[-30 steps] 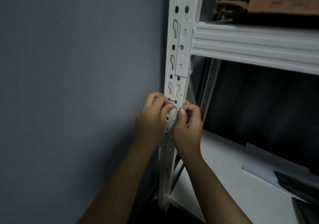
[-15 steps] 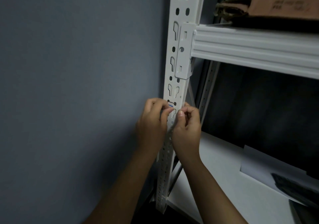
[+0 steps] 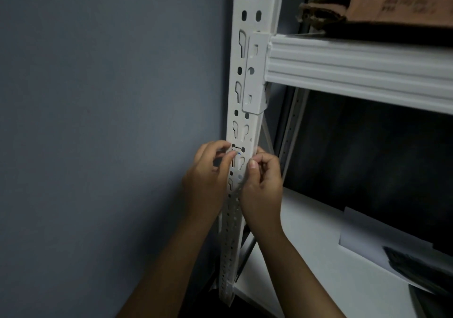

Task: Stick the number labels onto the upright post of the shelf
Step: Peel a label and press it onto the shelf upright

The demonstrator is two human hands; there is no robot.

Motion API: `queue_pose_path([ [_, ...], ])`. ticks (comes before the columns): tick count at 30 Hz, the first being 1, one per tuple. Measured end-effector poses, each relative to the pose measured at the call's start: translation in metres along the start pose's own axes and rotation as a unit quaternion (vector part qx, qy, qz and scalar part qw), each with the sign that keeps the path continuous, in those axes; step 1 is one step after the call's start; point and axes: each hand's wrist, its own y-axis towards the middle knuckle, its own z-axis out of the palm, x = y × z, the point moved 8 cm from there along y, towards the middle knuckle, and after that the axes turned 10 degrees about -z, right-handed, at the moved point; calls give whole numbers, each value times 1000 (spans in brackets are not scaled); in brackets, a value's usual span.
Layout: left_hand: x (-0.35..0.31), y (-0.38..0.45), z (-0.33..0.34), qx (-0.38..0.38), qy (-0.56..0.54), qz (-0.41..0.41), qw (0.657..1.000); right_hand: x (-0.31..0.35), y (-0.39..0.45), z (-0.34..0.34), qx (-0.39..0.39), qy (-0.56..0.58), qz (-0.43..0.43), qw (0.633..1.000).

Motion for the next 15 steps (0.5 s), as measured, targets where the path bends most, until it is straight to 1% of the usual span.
queue_pose_path([
  [4, 0, 0, 0, -1, 28, 33, 999, -2, -1, 1, 8, 8, 12, 1000],
  [7, -3, -1, 0, 2, 43, 62, 997, -1, 0, 2, 4, -5, 3, 1000],
  [15, -8, -1, -2, -20, 81, 84, 993, -1, -1, 2, 3, -12, -3, 1000],
])
